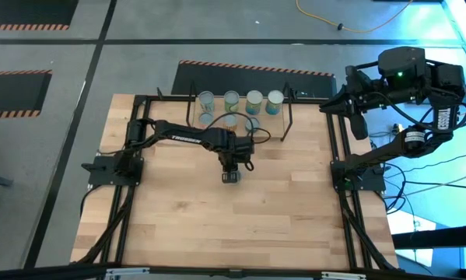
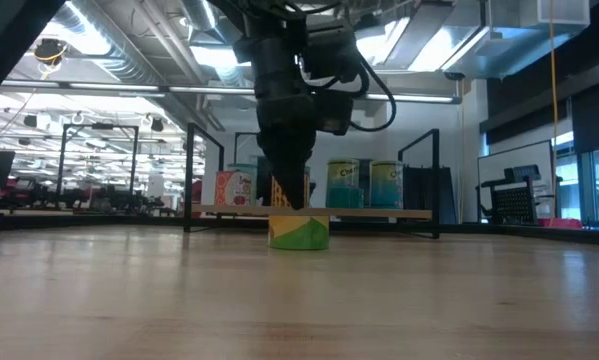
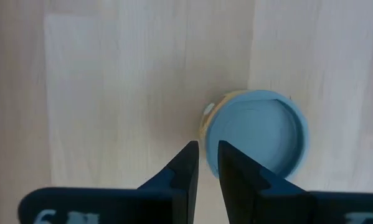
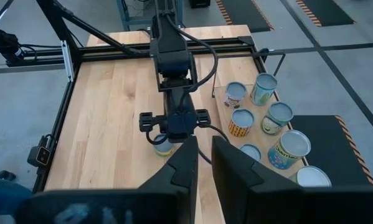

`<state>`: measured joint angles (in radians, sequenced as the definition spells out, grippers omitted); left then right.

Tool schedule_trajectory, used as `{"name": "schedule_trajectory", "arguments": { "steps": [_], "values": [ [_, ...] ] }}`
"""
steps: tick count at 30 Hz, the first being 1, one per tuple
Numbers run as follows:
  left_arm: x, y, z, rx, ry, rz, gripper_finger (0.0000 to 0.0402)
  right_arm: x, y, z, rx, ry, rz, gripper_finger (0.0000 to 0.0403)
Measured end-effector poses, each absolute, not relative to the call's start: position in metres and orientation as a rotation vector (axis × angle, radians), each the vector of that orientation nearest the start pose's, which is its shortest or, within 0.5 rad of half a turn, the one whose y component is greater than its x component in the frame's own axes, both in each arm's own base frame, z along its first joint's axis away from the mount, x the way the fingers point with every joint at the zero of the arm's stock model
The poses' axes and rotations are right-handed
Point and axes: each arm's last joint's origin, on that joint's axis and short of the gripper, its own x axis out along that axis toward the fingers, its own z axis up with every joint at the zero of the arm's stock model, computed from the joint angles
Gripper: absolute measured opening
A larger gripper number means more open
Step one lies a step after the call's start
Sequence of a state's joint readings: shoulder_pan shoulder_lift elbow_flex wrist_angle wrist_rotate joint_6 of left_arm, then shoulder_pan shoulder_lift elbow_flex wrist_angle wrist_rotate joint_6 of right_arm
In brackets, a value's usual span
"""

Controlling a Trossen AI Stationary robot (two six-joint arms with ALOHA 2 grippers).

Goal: Pick and place cans onto a shelf
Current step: Put the green can on the shelf aligned with the light blue can

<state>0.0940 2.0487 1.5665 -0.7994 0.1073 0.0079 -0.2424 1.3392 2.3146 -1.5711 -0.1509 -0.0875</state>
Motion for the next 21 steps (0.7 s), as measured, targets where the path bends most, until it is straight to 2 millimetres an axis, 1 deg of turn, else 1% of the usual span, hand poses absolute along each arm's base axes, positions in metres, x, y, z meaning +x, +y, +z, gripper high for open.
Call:
{"name": "schedule_trajectory", "arguments": {
  "steps": [2, 9, 13, 16, 21],
  "values": [
    [0.412, 0.036, 0.185, -0.109, 1.276, -0.003, 0.0053, 0.124, -0.026, 0.543, 0.031, 0.587, -0.063, 0.0049],
    [0.412, 0.036, 0.185, -0.138, 1.274, -0.035, 0.0053, 0.124, -0.026, 0.543, 0.028, 0.588, -0.062, 0.0049],
    [0.413, 0.036, 0.179, -0.143, 1.297, -0.036, 0.0053, 0.124, -0.026, 0.543, 0.028, 0.588, -0.062, 0.0049],
    [0.417, 0.036, 0.169, -0.142, 1.301, -0.037, 0.0053, 0.125, -0.026, 0.543, 0.028, 0.588, -0.062, 0.0049],
    [0.417, 0.037, 0.165, -0.141, 1.311, -0.034, 0.0052, 0.125, -0.026, 0.543, 0.028, 0.588, -0.063, 0.0049]
  ]
}}
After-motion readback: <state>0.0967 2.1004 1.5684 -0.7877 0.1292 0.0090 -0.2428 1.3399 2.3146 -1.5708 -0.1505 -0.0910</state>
